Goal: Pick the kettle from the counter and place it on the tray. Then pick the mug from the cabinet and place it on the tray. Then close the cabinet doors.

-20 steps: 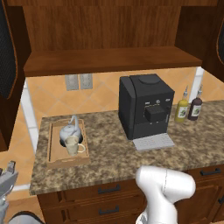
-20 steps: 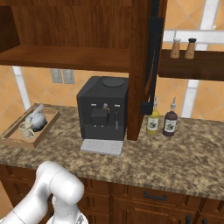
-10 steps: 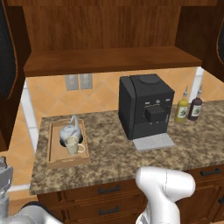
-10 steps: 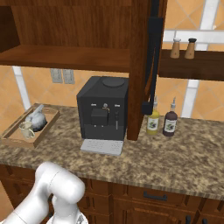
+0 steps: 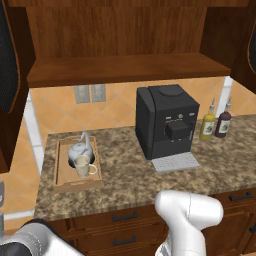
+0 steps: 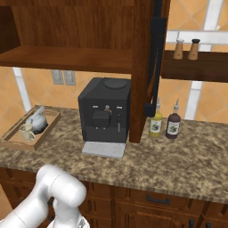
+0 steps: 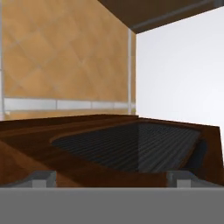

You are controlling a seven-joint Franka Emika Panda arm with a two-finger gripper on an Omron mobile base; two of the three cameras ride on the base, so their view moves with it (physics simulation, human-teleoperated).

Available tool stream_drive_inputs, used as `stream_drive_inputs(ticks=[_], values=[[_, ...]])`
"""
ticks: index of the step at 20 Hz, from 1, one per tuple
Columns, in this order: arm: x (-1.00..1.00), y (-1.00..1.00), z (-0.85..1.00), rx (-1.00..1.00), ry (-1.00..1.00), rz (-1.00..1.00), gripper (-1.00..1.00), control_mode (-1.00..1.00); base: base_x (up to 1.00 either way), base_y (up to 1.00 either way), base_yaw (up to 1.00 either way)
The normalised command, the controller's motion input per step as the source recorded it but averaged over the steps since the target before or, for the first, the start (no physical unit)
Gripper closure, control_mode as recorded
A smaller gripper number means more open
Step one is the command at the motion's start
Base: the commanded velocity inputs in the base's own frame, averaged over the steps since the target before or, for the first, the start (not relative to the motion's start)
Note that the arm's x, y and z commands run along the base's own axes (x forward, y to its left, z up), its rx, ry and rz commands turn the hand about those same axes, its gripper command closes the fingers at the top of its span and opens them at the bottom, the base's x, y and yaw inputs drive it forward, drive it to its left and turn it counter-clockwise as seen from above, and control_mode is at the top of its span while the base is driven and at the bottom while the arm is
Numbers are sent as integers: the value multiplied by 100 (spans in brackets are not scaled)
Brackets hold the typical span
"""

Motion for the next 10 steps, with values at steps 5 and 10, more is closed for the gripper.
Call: stream_drive_inputs(ticks=[5,10], values=[[18,0,31,0,7,3,-100,-100,0,0,0],[25,1,30,0,8,0,-100,-100,0,0,0]])
